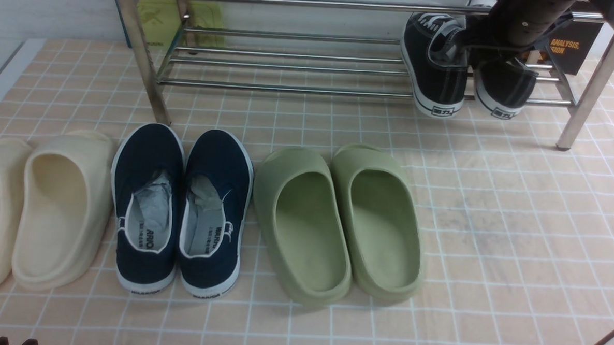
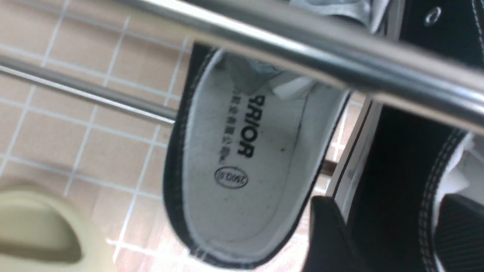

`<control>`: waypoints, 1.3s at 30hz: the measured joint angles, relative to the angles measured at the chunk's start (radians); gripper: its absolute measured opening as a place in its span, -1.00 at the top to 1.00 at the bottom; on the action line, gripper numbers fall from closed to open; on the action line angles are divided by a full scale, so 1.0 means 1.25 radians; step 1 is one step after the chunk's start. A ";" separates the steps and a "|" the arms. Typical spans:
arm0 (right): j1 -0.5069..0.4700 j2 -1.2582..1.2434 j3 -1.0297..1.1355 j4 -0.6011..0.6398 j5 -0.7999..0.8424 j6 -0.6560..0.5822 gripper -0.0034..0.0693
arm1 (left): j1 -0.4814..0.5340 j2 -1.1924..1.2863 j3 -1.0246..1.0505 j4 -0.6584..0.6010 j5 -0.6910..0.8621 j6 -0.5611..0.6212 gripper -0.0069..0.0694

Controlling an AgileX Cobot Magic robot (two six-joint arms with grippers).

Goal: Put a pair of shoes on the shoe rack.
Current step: Use the right arm to put a shoe into the shoe rack

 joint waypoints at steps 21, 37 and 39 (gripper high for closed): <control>0.007 -0.007 0.042 -0.080 -0.008 -0.011 -0.06 | 0.000 0.000 0.000 0.000 0.000 0.000 0.19; -0.080 -0.171 0.135 0.002 0.015 0.023 -0.50 | 0.000 0.000 0.000 0.000 0.000 0.000 0.19; -0.123 -0.191 0.218 0.064 -0.023 0.023 -0.46 | 0.000 0.000 0.000 0.000 0.000 0.000 0.19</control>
